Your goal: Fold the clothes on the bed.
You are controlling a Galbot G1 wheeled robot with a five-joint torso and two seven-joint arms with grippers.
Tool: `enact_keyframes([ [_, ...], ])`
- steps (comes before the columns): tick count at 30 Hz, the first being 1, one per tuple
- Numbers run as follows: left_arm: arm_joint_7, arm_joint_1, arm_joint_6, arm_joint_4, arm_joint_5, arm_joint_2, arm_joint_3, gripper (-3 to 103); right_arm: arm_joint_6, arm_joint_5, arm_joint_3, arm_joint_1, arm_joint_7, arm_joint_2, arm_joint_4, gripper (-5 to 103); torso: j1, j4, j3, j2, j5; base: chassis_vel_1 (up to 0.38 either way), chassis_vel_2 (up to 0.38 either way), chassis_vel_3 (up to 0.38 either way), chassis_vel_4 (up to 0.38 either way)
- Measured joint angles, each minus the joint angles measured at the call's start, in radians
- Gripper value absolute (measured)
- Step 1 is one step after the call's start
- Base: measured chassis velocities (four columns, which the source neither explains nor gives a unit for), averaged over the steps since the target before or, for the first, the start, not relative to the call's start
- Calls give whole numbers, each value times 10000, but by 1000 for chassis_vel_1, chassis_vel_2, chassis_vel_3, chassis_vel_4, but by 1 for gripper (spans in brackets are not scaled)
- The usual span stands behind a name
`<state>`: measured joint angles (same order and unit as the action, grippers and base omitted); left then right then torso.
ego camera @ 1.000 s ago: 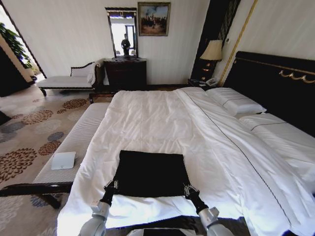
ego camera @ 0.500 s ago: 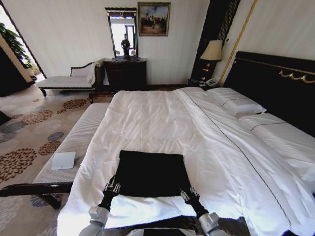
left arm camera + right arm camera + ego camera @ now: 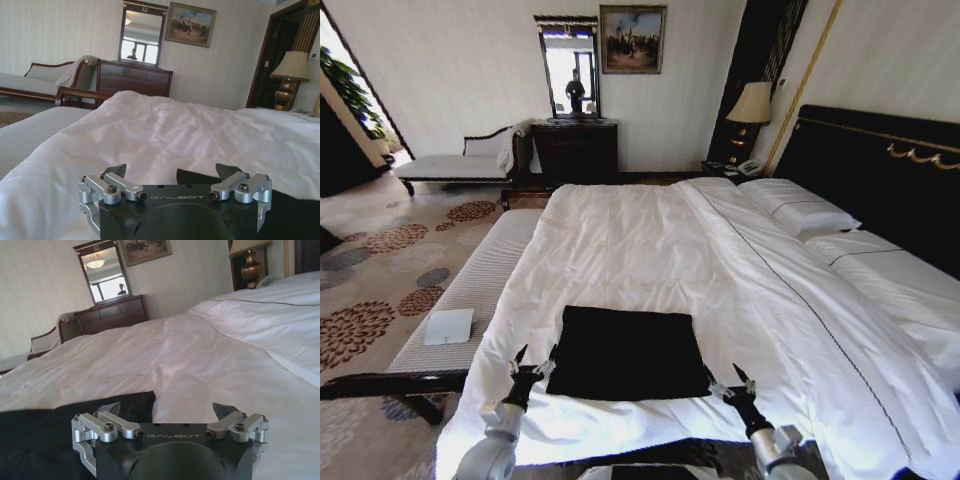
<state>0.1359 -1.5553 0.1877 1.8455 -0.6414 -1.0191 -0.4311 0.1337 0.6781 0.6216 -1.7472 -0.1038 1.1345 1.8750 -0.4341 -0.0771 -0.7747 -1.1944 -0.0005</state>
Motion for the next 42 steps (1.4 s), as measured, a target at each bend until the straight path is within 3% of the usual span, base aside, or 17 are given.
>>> enact_keyframes([
  [4, 209, 1522, -682, -794, -1358, 622, 692, 102, -1724, 2459, 213, 1076, 372, -1018, 71, 100, 0, 6, -1, 0, -2, 0, 0, 0, 0],
  [5, 209, 1522, -682, -794, -1358, 622, 692, 102, -1724, 2459, 213, 1076, 372, -1018, 71, 100, 0, 6, -1, 0, -2, 0, 0, 0, 0],
  [8, 276, 2835, -1380, -1504, -2401, 876, 1364, 98, -2330, 3236, 194, 1907, 583, -1417, -108, 100, -1, 4, -1, 1, -2, 0, 0, 0, 0],
  [12, 309, 3911, -2551, -2006, -3703, 944, 1757, 96, -2546, 3293, -25, 2452, 705, -1595, -211, 100, -3, -3, -2, 2, -3, 0, 0, 0, 0],
  [18, 438, 5222, -4031, -2811, -5353, 1180, 2194, 75, -2764, 3239, -527, 3020, 907, -1617, -226, 100, -2, 7, -1, 2, -5, 0, 0, 0, 0],
  [21, 25, 6357, -5049, -3500, -6357, 1690, 2949, 61, -2796, 3194, -544, 3006, 995, -1532, -138, 100, -1, 0, -1, 1, -4, 0, 0, 0, 0],
  [23, -193, 6682, -5270, -3727, -6565, 1823, 3168, 61, -2806, 3191, -542, 2996, 1026, -1516, -112, 100, -1, -1, -1, 1, -2, 0, 0, 0, 0],
  [25, -854, 7373, -5804, -4339, -7026, 2112, 3615, 69, -2843, 3159, -578, 3025, 1108, -1508, -71, 100, -2, -5, 0, 1, 1, 0, 0, 0, 0],
  [32, -1531, 8058, -6629, -5741, -7136, 1882, 4024, 79, -2964, 3207, -565, 3072, 1298, -1575, -6, 100, 0, 5, 0, -1, -3, 0, 0, 0, 0],
  [37, -1718, 8359, -6707, -6453, -6957, 1454, 4299, 75, -3007, 3266, -448, 3045, 1391, -1598, 33, 100, 0, 2, 1, -1, 1, 0, 0, 0, 0],
  [42, -1949, 8563, -6496, -6736, -6790, 1205, 4470, 58, -3043, 3267, -439, 3069, 1437, -1569, 74, 100, 0, 6, 1, -1, -1, 0, 0, 0, 0],
])
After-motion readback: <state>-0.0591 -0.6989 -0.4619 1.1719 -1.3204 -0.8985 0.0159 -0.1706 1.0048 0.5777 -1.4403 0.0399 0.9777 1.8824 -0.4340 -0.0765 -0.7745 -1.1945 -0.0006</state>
